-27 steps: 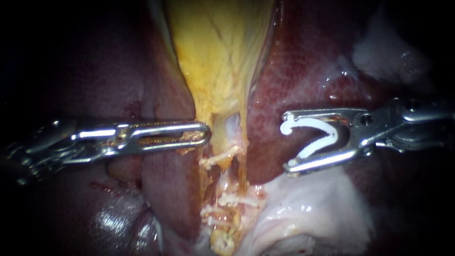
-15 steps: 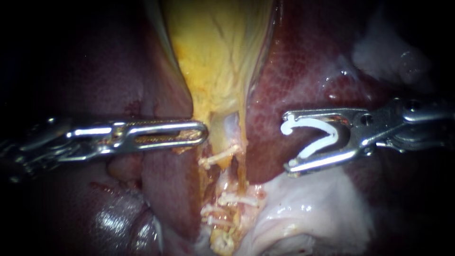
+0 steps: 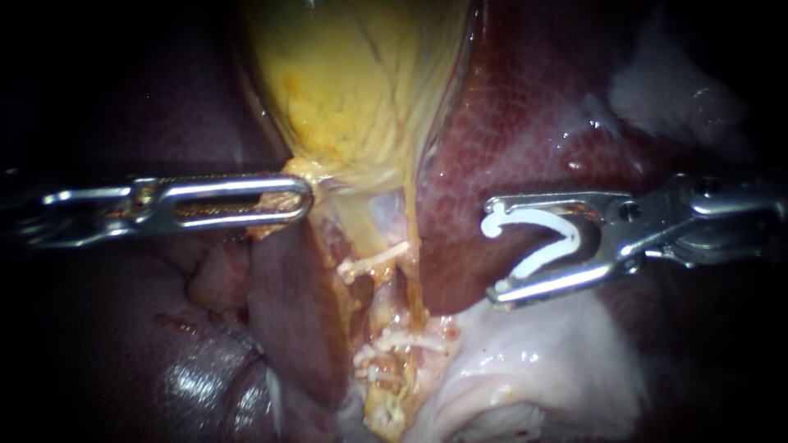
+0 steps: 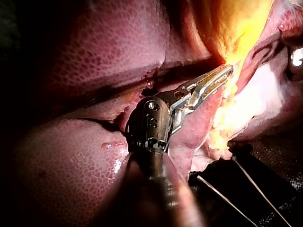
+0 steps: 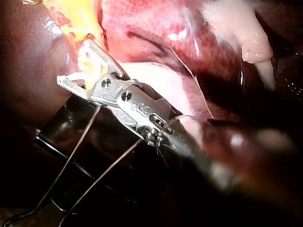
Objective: Clipping second clip right tube
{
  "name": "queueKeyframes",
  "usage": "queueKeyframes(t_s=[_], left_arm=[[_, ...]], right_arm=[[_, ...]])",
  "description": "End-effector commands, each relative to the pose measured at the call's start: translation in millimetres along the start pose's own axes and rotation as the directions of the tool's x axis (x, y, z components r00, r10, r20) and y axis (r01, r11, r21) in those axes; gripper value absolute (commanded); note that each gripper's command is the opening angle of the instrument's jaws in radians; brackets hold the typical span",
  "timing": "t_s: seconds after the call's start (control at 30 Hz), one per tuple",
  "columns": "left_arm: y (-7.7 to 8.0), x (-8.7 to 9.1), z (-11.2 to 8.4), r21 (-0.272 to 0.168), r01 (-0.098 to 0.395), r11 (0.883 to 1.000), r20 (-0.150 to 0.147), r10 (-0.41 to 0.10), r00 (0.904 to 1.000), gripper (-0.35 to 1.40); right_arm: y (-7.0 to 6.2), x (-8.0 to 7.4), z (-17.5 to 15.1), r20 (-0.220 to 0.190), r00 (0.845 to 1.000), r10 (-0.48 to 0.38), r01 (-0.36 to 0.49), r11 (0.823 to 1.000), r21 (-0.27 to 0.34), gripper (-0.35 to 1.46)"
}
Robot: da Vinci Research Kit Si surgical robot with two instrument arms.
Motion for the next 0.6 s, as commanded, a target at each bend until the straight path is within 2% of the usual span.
queueKeyframes(t_s=[0.03, 0.17, 0.3, 0.43, 0.6], left_arm=[[0.0, 0.0, -0.1, -0.001, 0.000, 1.000, 0.000, 0.000, 1.0000, -0.35], [0.1, 0.0, -0.4, -0.001, 0.000, 1.000, 0.000, 0.000, 1.0000, -0.35], [0.2, 0.1, -0.7, -0.001, 0.000, 1.000, 0.000, 0.000, 1.0000, -0.35], [0.3, 0.1, -1.1, -0.004, 0.000, 1.000, 0.001, 0.000, 1.0000, -0.35], [0.3, 0.2, -1.5, -0.003, 0.000, 1.000, 0.000, 0.000, 1.0000, -0.35]], right_arm=[[0.0, -0.2, 0.2, 0.001, 1.000, -0.002, 0.002, 1.000, 0.002, 0.58], [0.5, -1.8, 1.7, -0.001, 1.000, 0.006, -0.006, 1.000, 0.014, 0.58], [1.3, -4.4, 3.9, 0.002, 0.999, 0.035, -0.035, 0.999, 0.035, 0.58], [2.7, -7.5, 6.2, 0.007, 0.998, 0.063, -0.063, 0.997, 0.050, 0.58], [4.5, -10.4, 7.5, 0.017, 0.995, 0.100, -0.101, 0.993, 0.054, 0.58]])
